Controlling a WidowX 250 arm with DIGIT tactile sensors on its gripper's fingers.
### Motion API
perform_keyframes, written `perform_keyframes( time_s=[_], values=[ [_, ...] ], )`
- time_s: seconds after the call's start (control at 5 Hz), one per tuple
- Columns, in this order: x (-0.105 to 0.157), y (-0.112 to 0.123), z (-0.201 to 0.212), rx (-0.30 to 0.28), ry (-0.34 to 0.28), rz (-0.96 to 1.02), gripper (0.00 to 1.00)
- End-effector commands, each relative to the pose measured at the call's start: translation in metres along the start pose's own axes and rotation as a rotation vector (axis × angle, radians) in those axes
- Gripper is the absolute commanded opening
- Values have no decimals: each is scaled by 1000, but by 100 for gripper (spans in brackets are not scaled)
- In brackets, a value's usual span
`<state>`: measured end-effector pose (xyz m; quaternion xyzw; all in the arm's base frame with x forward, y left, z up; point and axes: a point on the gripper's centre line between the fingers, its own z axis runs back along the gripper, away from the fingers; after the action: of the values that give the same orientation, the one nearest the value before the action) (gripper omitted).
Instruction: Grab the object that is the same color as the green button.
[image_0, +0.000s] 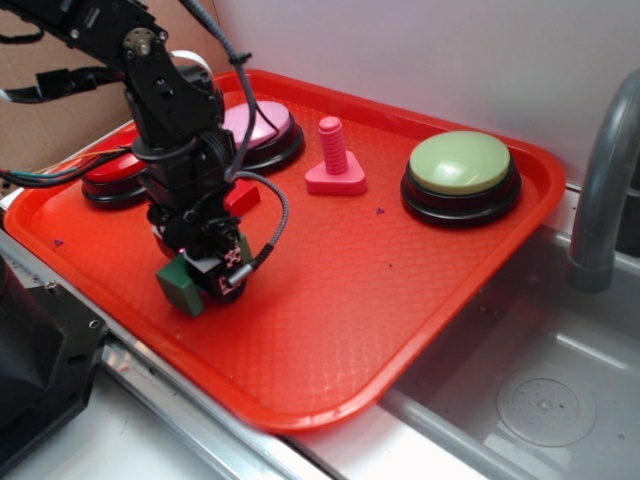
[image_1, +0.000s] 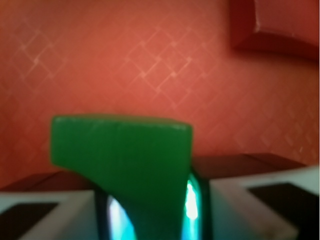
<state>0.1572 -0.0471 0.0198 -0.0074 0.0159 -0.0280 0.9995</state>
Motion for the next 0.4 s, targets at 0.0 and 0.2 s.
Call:
perform_keyframes(
  time_s=[0.0, 0.2],
  values=[
    [13, 1, 99, 40, -111, 14, 0],
    [10, 7, 149, 78, -108, 66, 0]
  ],
)
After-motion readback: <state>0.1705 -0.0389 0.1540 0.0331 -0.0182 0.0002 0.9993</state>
